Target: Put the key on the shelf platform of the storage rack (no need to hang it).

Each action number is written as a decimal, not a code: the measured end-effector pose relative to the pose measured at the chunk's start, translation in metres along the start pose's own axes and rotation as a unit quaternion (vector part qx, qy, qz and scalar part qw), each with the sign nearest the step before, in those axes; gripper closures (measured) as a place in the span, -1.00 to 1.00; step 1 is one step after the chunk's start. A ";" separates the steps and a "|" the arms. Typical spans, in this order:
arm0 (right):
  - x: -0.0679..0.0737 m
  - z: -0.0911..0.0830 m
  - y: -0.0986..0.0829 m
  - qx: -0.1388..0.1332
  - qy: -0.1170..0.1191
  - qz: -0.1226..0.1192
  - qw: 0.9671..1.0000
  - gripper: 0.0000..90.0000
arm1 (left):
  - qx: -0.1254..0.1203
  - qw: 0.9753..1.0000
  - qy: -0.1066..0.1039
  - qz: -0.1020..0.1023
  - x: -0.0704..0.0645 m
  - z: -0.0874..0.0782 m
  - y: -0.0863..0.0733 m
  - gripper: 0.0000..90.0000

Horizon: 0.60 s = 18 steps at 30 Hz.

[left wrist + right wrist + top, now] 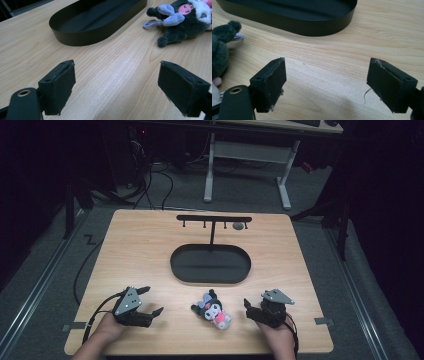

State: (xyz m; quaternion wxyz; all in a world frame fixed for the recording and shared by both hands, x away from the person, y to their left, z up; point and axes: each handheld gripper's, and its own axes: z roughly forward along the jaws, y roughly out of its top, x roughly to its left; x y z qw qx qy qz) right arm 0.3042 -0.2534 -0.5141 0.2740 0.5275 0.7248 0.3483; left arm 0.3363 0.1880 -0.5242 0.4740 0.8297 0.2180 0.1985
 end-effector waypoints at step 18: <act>-0.002 -0.001 -0.001 -0.009 0.006 0.006 1.000 -0.66 | 0.000 1.000 -0.001 0.000 0.000 0.000 0.000 -0.66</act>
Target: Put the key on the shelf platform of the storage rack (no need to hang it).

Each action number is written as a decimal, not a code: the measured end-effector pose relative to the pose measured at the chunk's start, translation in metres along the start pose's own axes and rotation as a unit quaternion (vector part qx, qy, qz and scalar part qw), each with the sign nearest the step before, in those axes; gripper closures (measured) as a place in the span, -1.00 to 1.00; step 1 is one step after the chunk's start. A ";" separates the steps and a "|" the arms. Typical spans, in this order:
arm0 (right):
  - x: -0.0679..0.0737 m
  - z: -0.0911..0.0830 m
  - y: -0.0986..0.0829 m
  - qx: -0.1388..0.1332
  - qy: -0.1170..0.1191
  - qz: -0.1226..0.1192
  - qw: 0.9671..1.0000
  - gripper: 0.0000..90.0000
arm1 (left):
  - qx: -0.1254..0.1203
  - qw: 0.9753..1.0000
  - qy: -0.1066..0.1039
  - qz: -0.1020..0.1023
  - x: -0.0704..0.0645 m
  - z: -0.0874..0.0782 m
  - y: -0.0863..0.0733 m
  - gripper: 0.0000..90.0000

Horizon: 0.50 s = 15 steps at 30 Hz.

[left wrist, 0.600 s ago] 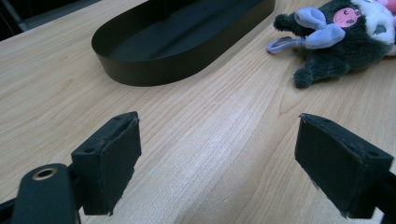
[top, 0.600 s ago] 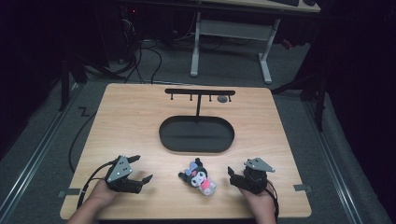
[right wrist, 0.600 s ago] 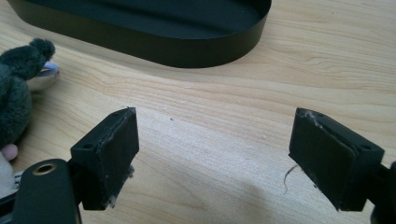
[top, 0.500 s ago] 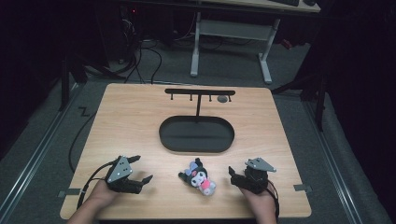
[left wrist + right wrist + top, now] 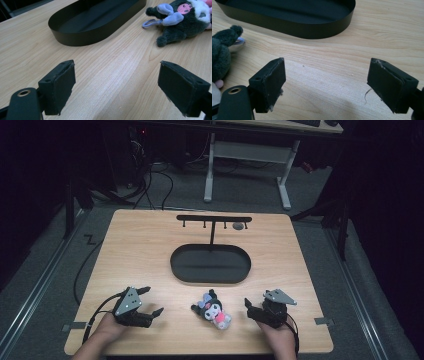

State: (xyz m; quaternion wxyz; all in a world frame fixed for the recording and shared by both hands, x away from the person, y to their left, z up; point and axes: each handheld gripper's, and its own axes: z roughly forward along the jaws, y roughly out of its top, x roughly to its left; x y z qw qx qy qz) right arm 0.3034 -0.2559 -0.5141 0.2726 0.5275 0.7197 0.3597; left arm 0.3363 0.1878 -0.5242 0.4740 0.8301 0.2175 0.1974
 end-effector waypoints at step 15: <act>0.002 0.000 0.001 0.005 0.007 -0.004 1.000 -0.66 | 0.001 1.000 0.000 0.001 0.000 0.000 0.000 -0.66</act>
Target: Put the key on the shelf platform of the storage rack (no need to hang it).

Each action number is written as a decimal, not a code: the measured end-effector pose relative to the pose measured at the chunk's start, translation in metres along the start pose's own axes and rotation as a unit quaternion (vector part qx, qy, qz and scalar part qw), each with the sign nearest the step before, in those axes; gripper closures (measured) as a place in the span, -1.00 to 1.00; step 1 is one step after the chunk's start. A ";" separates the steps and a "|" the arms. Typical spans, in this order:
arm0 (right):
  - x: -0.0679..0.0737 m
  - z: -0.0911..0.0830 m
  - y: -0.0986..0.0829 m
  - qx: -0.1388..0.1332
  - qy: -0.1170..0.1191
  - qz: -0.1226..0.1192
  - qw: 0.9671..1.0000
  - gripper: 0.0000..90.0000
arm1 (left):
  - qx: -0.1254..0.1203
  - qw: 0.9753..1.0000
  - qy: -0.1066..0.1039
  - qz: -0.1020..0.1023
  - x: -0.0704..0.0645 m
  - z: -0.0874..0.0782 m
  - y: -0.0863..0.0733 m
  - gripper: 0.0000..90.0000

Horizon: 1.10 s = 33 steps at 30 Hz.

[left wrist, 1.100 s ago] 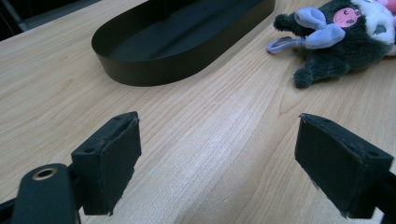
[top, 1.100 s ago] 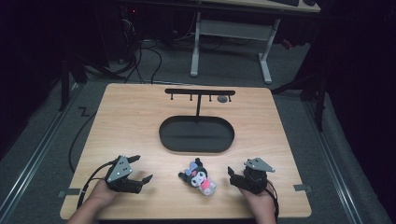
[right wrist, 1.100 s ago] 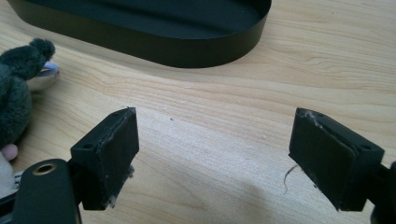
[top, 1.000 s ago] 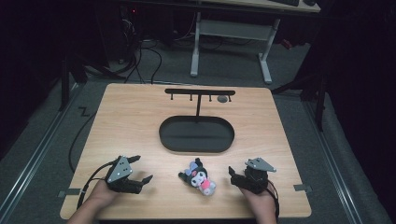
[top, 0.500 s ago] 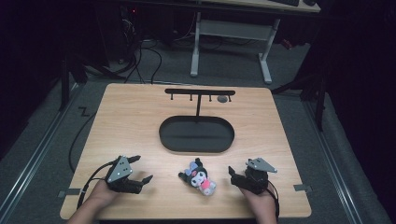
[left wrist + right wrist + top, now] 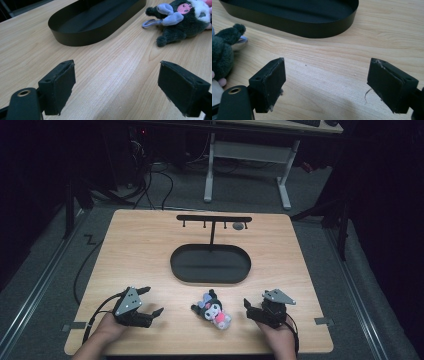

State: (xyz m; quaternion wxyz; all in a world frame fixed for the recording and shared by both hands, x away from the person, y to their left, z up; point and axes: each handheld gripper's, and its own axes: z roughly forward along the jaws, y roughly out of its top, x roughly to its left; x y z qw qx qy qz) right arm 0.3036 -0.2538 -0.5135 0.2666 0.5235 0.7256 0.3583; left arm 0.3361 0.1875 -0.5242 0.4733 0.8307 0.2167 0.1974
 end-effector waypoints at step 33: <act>0.016 -0.005 0.014 0.085 0.001 -0.054 0.995 -0.63 | 0.003 1.000 0.001 0.004 -0.001 0.000 0.000 -0.66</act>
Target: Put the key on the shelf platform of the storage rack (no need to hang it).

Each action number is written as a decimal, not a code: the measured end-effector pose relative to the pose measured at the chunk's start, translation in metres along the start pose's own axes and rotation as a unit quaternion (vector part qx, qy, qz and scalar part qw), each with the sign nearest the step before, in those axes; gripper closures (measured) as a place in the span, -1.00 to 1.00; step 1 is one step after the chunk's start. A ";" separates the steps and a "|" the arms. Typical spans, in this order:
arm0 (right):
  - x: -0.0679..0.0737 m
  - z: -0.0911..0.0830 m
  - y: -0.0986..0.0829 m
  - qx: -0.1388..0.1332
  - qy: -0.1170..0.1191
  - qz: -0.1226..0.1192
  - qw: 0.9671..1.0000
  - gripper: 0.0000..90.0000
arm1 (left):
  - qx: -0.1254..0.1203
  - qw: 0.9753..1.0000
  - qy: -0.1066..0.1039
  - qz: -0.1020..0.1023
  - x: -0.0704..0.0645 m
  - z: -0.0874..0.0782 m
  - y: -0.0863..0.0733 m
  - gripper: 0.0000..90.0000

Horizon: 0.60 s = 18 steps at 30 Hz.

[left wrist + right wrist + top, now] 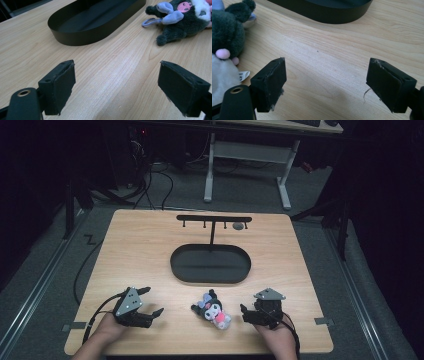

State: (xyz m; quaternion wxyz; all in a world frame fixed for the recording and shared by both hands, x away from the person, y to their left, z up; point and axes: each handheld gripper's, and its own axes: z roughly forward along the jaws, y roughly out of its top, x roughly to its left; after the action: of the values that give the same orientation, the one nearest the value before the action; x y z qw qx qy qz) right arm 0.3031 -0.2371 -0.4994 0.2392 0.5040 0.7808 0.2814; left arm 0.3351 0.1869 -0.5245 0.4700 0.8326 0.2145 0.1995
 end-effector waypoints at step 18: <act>0.006 0.009 0.012 0.053 0.018 -0.008 0.998 -0.57 | -0.003 1.000 -0.001 0.001 0.000 -0.001 0.000 -0.66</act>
State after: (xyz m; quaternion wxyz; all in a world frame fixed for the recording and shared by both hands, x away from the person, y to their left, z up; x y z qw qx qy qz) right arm 0.3147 -0.2253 -0.4982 0.1997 0.5045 0.8030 0.2466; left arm 0.3344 0.1873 -0.5245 0.4724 0.8316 0.2125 0.2001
